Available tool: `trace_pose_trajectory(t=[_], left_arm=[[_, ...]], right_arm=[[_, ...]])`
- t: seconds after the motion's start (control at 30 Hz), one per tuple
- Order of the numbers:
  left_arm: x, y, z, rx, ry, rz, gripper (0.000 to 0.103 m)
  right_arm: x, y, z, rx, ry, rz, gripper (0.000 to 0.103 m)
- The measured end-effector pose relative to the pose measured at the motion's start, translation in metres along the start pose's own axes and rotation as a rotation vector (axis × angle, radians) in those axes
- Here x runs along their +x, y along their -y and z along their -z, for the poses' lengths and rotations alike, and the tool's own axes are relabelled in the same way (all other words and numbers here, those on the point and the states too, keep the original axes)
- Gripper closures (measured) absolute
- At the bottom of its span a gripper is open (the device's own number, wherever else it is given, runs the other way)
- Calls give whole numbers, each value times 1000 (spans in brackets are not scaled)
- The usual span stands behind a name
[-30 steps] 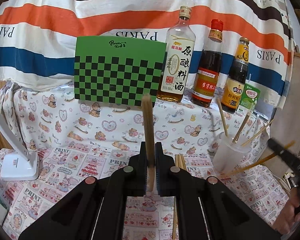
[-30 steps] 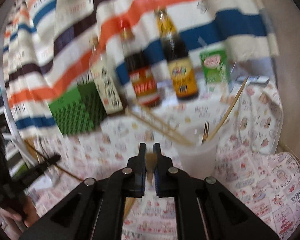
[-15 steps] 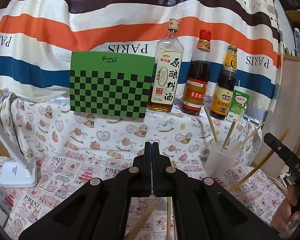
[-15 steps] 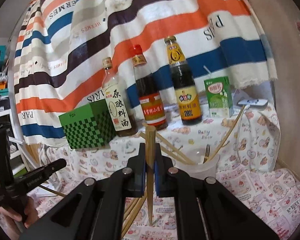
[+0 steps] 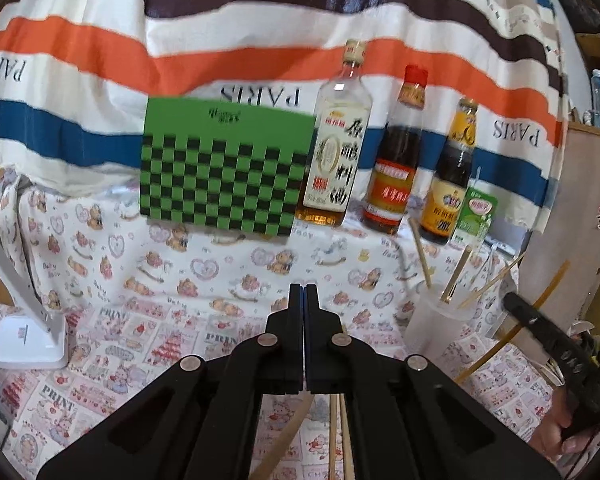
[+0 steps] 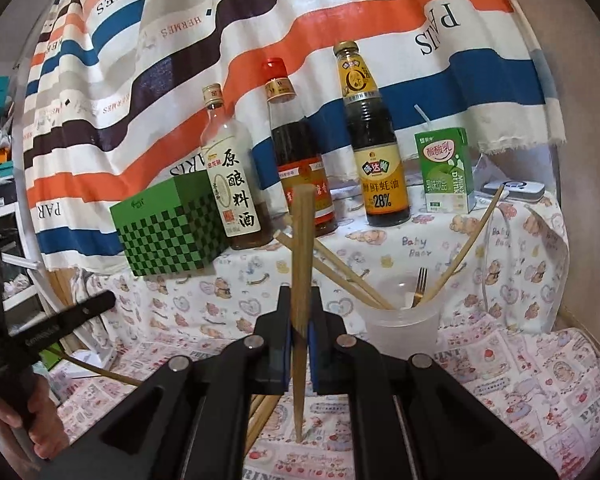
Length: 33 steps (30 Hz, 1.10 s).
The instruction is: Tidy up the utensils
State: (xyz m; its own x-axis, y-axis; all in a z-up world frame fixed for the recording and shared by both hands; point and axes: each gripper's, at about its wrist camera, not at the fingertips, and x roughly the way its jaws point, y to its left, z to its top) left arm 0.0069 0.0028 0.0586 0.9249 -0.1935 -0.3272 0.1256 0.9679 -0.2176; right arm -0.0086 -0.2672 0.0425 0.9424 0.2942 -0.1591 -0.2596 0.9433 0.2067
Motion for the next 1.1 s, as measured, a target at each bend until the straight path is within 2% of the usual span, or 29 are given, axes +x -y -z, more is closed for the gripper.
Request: trace_pose_trajectory(t=[0.13,0.23,0.3,0.37,0.53,0.73,0.83,0.93,1.1], left_arm=[[23,-3,9,-6,-120,-15,103],[46,-4,20,-12,-232,-20,103],[61,-3,30,3,-308,-49,103],[70,-2,37,14,-351,-60,102],[61,-6,34,-30,-356,-20,103],[39,-4,19,-36,-265,50,103],[35,-3,15,-27,-239,59,103],[40,-1,17,-4,-262,22,103],[64,-3,33,24,-367,-9,103]], right_arm=[[-14,-1,-6,-16,58,8,97],[-15,4,-10,9,52,1,97],[-13,7,-10,18,45,7,97],[-13,8,-10,23,39,6,97],[-13,8,-11,19,34,10,97],[-13,11,-12,35,31,9,97],[-14,11,-13,35,33,8,97],[-13,11,-12,36,27,8,97],[-8,9,-12,24,-19,-14,97]])
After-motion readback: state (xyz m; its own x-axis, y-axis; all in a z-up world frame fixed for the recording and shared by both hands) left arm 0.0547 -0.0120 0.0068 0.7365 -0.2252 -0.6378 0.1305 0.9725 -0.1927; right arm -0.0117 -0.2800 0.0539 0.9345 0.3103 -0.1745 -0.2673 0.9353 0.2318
